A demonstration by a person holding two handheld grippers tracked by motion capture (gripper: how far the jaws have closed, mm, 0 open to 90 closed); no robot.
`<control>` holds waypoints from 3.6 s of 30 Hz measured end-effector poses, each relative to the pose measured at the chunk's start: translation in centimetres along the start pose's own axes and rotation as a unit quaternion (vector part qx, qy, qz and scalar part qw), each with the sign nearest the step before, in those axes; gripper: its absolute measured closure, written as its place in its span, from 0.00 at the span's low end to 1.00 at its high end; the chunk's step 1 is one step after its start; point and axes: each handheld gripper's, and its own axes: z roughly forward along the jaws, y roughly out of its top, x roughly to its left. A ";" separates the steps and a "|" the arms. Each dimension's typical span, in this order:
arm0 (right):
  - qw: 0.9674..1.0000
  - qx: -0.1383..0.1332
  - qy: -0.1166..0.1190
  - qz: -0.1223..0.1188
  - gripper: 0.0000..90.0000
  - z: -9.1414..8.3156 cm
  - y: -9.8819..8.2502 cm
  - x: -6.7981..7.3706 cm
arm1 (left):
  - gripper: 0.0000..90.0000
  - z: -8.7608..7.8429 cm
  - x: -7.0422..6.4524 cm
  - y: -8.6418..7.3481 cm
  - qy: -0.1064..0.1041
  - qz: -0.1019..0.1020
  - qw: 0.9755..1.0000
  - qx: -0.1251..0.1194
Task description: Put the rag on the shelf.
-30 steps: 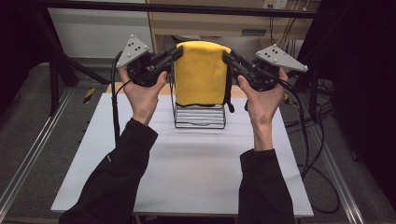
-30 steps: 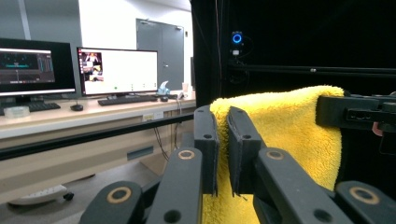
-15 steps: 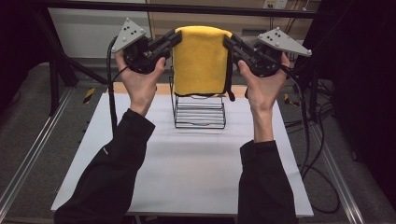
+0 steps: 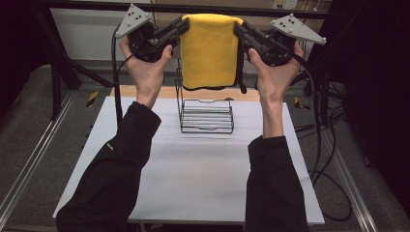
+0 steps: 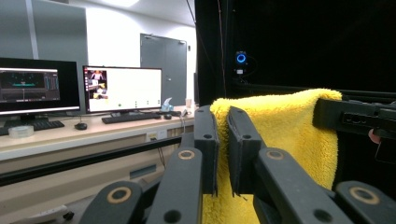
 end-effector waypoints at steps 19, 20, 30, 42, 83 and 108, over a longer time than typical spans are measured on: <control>1.000 -0.005 -0.004 -0.001 0.88 3.0 0.8 -1.4 | 0.93 2.2 2.2 1.3 0.014 0.000 1.000 -0.003; 1.000 -0.005 -0.003 -0.004 0.88 3.3 0.7 -1.5 | 0.93 2.4 2.4 1.2 0.017 0.002 1.000 -0.002; 1.000 -0.003 0.002 -0.016 0.88 5.2 0.3 -2.2 | 0.93 3.4 3.8 0.8 0.028 0.011 1.000 0.001; 0.999 0.030 0.007 -0.022 0.88 6.1 -2.9 -3.2 | 0.93 3.6 4.8 -3.0 0.024 0.017 0.999 0.029; 0.996 0.079 0.028 -0.008 0.87 4.3 -8.6 -3.8 | 0.93 2.5 4.1 -8.1 -0.009 0.025 0.997 0.073; 0.996 0.072 0.051 -0.028 0.87 1.7 -8.3 -2.6 | 0.92 0.1 2.8 -7.7 -0.040 0.032 0.995 0.082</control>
